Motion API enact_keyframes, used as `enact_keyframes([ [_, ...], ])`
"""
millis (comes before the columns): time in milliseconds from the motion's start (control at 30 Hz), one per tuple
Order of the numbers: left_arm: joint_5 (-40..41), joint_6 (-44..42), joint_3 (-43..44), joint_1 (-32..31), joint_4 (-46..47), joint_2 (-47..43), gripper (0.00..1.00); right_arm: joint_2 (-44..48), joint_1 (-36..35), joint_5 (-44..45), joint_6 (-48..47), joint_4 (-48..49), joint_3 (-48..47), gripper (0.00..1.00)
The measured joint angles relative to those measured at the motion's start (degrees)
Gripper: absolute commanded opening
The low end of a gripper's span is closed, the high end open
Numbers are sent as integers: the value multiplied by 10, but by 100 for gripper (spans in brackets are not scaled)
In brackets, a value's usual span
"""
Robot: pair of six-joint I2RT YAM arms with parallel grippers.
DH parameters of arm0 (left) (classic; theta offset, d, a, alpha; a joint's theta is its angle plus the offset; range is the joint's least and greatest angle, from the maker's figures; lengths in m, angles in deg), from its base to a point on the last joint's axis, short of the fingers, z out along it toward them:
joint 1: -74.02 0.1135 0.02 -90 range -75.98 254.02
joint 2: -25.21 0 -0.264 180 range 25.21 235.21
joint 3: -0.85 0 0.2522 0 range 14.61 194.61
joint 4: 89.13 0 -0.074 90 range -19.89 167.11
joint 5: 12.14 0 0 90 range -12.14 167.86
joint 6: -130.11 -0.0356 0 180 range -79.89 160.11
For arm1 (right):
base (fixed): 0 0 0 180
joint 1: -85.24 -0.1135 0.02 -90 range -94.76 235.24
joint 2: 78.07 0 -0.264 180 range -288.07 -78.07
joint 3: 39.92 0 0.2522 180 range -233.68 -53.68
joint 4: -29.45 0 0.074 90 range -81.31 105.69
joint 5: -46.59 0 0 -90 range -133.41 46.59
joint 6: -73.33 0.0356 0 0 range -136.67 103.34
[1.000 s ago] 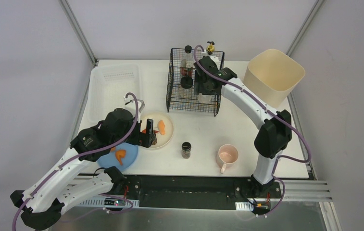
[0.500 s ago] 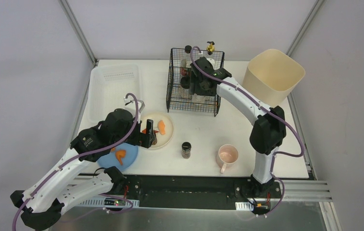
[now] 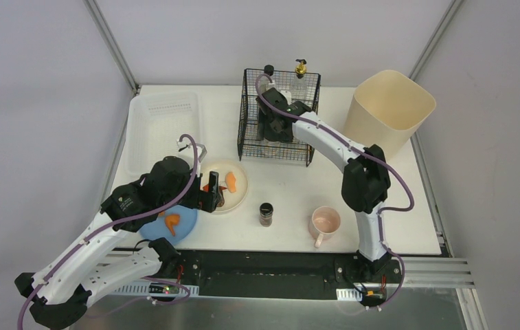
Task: Clear the kitchen counter
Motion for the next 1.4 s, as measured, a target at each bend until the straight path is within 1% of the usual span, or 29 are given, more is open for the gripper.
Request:
enact_keyframes([
  [133,0,0,0,0,0,-1,100,-19,-3,-7,8,0,-15,45],
  [267,0,0,0,0,0,-1,100,-32,-6,-11,11,-3,-26,63],
  [400,0,-1,0,0,0,-1,100,-39,-9,-14,15,-3,-37,73],
  [667,0,-5,0,0,0,0,100,-43,-11,-10,16,3,-55,85],
  [867,0,-6,-1,0,0,-1,99,-43,-16,-5,14,-1,-90,90],
  [1100,0,-7,-2,0,0,-1,100,-34,-31,13,6,-15,-101,91],
  [1200,0,-7,-2,0,-1,-1,100,-3,-37,23,5,-16,-69,92],
  [1400,0,-7,-2,0,-1,-1,100,113,-52,41,4,-18,36,91],
])
